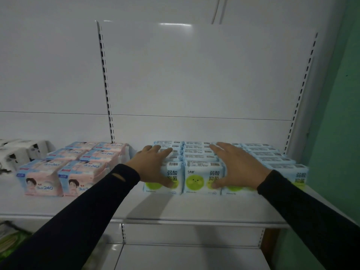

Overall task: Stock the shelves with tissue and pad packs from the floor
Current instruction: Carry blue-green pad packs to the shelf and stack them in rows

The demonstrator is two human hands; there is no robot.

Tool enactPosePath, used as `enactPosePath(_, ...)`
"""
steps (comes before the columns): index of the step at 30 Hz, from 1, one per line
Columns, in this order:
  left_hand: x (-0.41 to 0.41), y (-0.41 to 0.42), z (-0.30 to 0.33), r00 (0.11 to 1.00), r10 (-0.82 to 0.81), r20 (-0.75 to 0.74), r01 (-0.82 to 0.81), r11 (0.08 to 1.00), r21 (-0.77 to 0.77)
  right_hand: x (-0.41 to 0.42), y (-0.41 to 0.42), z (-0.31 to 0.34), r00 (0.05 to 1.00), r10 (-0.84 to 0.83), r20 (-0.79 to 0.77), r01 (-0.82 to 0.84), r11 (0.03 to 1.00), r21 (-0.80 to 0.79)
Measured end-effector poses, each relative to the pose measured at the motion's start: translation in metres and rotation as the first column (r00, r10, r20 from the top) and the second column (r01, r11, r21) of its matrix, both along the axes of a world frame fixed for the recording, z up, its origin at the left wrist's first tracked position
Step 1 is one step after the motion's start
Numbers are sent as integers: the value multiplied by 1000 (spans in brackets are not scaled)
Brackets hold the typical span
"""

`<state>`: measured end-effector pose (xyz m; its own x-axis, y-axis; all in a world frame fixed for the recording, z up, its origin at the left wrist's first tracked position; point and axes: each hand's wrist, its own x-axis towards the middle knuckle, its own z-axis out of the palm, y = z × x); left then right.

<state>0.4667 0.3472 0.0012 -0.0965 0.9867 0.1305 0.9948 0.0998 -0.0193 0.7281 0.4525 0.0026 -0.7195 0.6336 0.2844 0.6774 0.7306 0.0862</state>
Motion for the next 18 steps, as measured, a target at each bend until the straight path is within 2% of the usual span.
enactPosePath(5,2,7,-10,1000,-7,-19,6,1000,-24,42,14,0,972,-149,179,161,985,-57)
enactPosePath(12,2,12,-13,1000,18,-2,-18,1000,-16,39,23,-14,979,-138,152,149,987,-63)
enactPosePath(18,6,10,-10,998,30,-50,-30,999,-10,39,23,-11,973,-148,175,163,984,-70)
